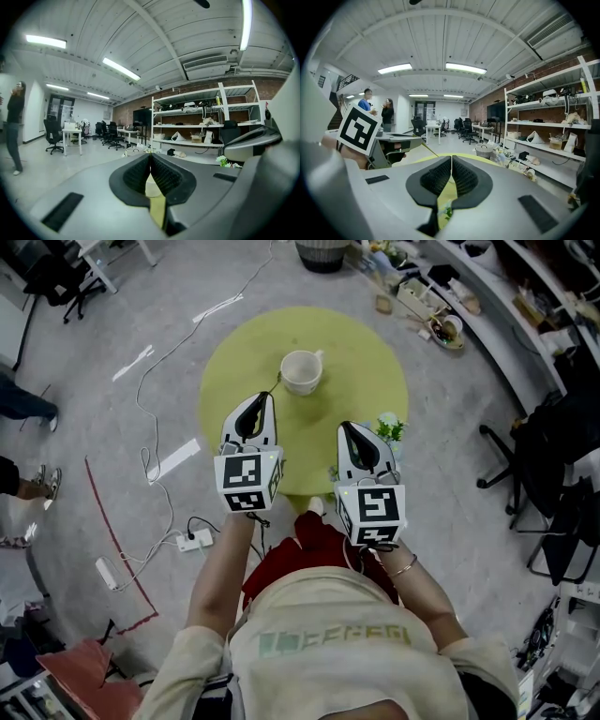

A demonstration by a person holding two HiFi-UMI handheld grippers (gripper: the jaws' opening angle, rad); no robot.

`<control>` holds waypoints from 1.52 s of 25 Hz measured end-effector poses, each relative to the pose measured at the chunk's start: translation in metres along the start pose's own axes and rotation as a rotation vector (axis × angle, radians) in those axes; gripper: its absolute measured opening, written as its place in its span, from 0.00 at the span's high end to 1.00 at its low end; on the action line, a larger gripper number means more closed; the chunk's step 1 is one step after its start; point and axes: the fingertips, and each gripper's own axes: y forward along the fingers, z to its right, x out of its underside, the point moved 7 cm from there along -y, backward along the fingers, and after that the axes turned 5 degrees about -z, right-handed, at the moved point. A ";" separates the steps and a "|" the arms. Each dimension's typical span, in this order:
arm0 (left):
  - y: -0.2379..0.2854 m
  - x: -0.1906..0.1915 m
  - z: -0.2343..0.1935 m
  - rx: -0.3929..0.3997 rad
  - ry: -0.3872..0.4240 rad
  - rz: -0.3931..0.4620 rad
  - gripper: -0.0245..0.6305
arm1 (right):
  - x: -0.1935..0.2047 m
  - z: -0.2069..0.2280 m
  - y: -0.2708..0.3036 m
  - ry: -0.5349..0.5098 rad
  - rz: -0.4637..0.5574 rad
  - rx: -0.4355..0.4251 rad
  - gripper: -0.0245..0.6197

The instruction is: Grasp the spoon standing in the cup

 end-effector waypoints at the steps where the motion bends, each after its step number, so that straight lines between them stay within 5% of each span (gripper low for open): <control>1: -0.005 -0.001 -0.001 -0.004 -0.005 0.005 0.92 | 0.000 -0.002 -0.002 0.000 0.002 -0.003 0.90; 21: -0.101 0.000 -0.014 -0.060 -0.065 0.055 0.92 | 0.007 -0.047 -0.040 -0.011 0.026 -0.044 0.90; 38: -0.159 0.029 -0.019 -0.100 -0.107 0.005 0.92 | 0.015 -0.078 -0.058 -0.018 0.016 -0.081 0.90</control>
